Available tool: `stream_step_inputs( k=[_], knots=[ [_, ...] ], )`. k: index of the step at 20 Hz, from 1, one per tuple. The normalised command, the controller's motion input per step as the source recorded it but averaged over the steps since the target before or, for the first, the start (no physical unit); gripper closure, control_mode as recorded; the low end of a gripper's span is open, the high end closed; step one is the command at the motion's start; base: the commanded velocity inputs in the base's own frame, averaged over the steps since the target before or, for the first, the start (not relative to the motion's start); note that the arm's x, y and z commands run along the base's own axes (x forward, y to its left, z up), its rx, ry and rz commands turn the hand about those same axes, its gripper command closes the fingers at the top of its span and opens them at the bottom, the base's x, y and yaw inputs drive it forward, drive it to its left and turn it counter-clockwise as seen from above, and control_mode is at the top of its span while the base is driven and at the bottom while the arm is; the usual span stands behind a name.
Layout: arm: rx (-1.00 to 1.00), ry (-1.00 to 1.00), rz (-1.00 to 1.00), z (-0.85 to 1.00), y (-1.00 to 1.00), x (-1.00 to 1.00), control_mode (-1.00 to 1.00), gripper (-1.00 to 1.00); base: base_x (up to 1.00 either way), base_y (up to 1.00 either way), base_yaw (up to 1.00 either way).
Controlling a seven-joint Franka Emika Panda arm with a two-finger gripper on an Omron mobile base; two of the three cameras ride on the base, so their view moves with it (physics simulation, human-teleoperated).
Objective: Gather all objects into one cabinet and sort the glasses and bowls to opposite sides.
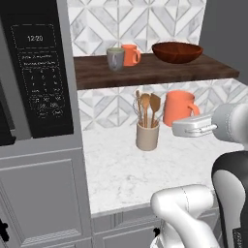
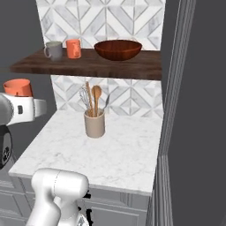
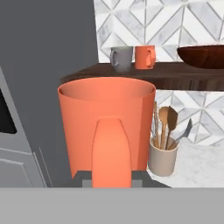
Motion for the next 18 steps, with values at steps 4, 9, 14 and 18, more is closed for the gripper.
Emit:
stream_step_inputs(
  k=[4,9,14,18],
  knots=[
    [0.00,0.00,0.00,0.00,0.00,0.00,1.00,1.00,0.26,0.00,0.10],
    [0.00,0.00,0.00,0.00,0.00,0.00,1.00,1.00,0.00,0.00,0.00],
    [0.00,0.00,0.00,0.00,0.00,0.00,1.00,1.00,0.00,0.00,0.00],
    [0.00,0.00,0.00,0.00,0.00,0.00,1.00,1.00,0.00,0.00,0.00]
  ],
)
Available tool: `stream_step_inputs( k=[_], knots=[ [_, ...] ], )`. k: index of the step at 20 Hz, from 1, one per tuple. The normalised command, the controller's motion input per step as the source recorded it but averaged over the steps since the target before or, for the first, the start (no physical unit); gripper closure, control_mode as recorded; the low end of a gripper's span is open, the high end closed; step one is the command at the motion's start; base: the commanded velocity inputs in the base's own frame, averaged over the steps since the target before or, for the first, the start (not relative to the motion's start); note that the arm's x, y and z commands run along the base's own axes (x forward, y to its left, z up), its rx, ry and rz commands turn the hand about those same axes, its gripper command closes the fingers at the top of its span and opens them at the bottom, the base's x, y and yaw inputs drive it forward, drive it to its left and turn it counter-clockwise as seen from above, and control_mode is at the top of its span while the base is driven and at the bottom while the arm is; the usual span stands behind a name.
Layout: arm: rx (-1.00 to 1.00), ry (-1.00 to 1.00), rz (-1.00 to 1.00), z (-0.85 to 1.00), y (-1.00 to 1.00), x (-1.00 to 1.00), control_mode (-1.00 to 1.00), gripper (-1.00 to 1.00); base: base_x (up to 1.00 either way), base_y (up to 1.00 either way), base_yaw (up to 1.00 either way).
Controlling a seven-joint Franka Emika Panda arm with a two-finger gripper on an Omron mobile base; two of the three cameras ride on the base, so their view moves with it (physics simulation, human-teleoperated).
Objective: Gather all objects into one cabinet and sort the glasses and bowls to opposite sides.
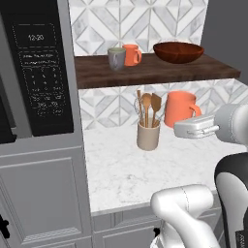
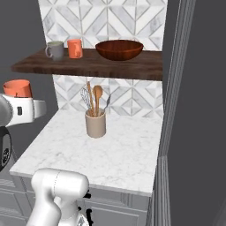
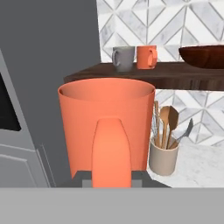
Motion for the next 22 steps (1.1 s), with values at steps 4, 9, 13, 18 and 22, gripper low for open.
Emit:
stream_step_inputs(
  k=[4,9,13,18,22],
  knots=[
    [0.00,0.00,-0.13,0.39,0.00,0.00,-1.00,1.00,0.00,-0.01,-0.02],
    [0.00,0.01,-0.26,0.76,0.00,0.00,-1.00,1.00,0.00,0.00,0.00],
    [0.00,0.05,-0.18,0.53,0.00,0.01,-1.00,1.00,0.00,0.00,0.00],
    [0.00,0.00,-0.02,0.06,-0.30,0.48,-1.00,1.00,0.00,0.00,0.00],
    [0.02,-0.01,0.13,-0.09,-0.31,0.39,-1.00,1.00,0.00,0.00,0.00]
  ],
)
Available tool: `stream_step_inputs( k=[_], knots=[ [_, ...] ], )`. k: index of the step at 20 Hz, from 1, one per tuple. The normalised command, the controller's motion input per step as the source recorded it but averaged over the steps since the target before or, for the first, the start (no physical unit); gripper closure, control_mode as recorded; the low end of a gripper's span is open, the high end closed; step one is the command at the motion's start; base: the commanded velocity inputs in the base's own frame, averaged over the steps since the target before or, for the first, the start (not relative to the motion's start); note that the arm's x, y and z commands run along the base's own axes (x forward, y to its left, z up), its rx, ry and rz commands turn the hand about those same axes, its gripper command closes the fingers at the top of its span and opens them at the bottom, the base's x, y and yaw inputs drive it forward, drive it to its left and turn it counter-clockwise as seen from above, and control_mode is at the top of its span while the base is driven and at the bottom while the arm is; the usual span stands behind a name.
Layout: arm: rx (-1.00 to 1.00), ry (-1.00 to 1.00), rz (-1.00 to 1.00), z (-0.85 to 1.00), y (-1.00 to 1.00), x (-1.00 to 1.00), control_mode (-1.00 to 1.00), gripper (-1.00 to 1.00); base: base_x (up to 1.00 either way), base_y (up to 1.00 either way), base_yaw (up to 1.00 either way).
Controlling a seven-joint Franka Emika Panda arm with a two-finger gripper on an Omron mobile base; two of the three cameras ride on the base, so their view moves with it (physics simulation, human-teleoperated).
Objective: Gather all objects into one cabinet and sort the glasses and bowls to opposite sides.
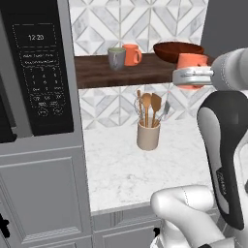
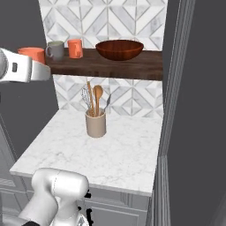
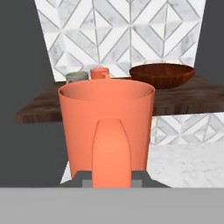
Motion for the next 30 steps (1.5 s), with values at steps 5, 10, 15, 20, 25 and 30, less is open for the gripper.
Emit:
stream_step_inputs(
  k=[5,10,15,20,25,30],
  knots=[
    [0.00,-0.13,0.21,-0.37,0.00,0.56,-1.00,1.00,0.00,0.00,0.00],
    [0.00,-0.10,0.12,-0.13,0.00,0.46,-1.00,1.00,0.00,0.00,0.00],
    [0.00,0.00,0.06,0.10,-0.01,0.60,-1.00,1.00,0.00,0.00,0.00],
    [0.00,0.04,0.00,0.30,0.17,0.51,-1.00,1.00,0.00,0.00,0.00],
    [0.00,0.11,0.00,0.10,0.37,0.19,-1.00,1.00,0.00,0.00,0.00],
    [-0.01,0.19,0.00,-0.08,0.08,0.04,-1.00,1.00,0.00,0.00,0.00]
  ],
)
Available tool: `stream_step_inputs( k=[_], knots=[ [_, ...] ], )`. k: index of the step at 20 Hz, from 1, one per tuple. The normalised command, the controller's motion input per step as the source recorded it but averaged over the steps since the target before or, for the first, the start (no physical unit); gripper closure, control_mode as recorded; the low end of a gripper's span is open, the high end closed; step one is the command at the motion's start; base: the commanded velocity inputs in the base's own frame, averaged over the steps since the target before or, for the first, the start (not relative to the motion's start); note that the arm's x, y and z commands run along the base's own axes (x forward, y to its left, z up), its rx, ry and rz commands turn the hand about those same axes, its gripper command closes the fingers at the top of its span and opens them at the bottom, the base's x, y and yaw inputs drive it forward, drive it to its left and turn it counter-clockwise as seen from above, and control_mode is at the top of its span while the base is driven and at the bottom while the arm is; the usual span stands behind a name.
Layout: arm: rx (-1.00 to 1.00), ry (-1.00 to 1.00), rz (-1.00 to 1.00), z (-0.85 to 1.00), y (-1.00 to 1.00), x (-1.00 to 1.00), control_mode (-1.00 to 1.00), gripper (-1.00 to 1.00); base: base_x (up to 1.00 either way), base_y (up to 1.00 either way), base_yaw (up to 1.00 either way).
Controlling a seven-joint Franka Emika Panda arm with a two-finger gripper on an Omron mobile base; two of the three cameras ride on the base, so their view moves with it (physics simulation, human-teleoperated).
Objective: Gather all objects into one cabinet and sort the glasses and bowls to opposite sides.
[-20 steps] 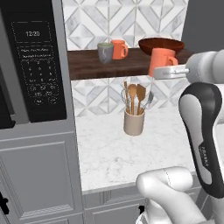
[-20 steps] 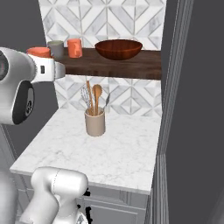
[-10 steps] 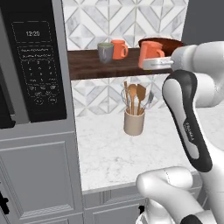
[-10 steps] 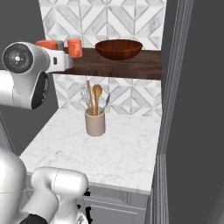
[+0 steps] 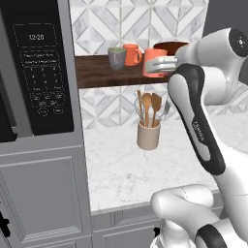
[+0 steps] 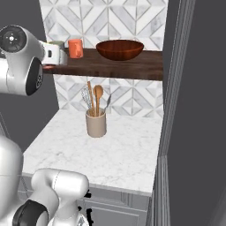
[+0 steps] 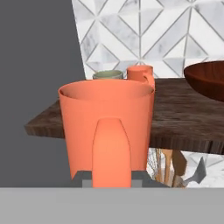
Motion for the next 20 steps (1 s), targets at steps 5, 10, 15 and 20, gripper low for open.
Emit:
stream_step_inputs(
  k=[5,10,15,20],
  knots=[
    [-0.07,-0.01,0.00,-0.47,0.00,0.23,-1.00,1.00,0.00,0.00,0.00],
    [-0.07,-0.15,0.01,-0.46,0.00,0.23,-1.00,1.00,0.00,0.00,0.00],
    [0.00,-0.13,0.01,0.02,0.00,0.19,-1.00,1.00,0.00,0.00,0.00],
    [0.00,-0.03,0.00,0.37,0.00,0.16,-1.00,1.00,0.00,0.00,0.00]
  ],
)
